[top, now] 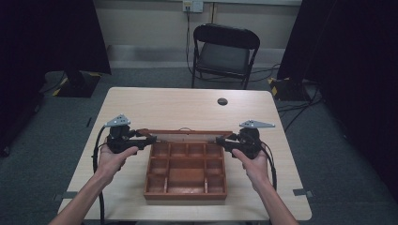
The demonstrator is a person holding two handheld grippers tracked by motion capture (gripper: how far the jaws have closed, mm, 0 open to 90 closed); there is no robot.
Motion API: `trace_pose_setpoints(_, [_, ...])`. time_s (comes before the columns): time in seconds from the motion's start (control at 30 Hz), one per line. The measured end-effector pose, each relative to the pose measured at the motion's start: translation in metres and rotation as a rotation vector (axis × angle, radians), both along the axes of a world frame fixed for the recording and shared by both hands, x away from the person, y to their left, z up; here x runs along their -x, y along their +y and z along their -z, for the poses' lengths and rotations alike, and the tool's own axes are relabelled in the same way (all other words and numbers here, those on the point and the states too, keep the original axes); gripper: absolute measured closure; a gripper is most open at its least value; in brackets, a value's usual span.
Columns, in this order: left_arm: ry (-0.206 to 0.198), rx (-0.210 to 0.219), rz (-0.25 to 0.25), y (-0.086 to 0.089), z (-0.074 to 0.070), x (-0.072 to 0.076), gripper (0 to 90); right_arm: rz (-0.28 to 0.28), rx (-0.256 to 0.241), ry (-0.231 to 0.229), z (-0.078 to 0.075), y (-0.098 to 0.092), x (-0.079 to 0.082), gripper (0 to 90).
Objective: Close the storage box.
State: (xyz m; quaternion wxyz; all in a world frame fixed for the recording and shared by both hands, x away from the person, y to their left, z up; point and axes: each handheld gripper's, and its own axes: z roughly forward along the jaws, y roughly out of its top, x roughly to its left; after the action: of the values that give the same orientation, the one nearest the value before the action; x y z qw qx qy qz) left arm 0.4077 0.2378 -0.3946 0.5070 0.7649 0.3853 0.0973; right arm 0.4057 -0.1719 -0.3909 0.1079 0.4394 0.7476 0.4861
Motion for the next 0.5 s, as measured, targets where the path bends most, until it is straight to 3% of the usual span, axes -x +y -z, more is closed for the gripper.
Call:
trace_pose_setpoints(0.07, [0.0,-0.002,-0.005,0.0,-0.0001,0.0004,38.9,-0.001,-0.004,0.003,0.0001,-0.0001,0.0001,43.2])
trace_pose_setpoints(0.2, [0.004,-0.015,-0.016,0.0006,-0.0007,0.0035,28.1,-0.011,-0.006,0.022,0.0002,0.0,0.0005,37.0])
trace_pose_setpoints(0.5, [0.019,-0.019,-0.008,-0.0028,0.0034,0.0033,22.8,-0.014,0.005,0.047,0.0036,-0.0034,0.0016,31.2])
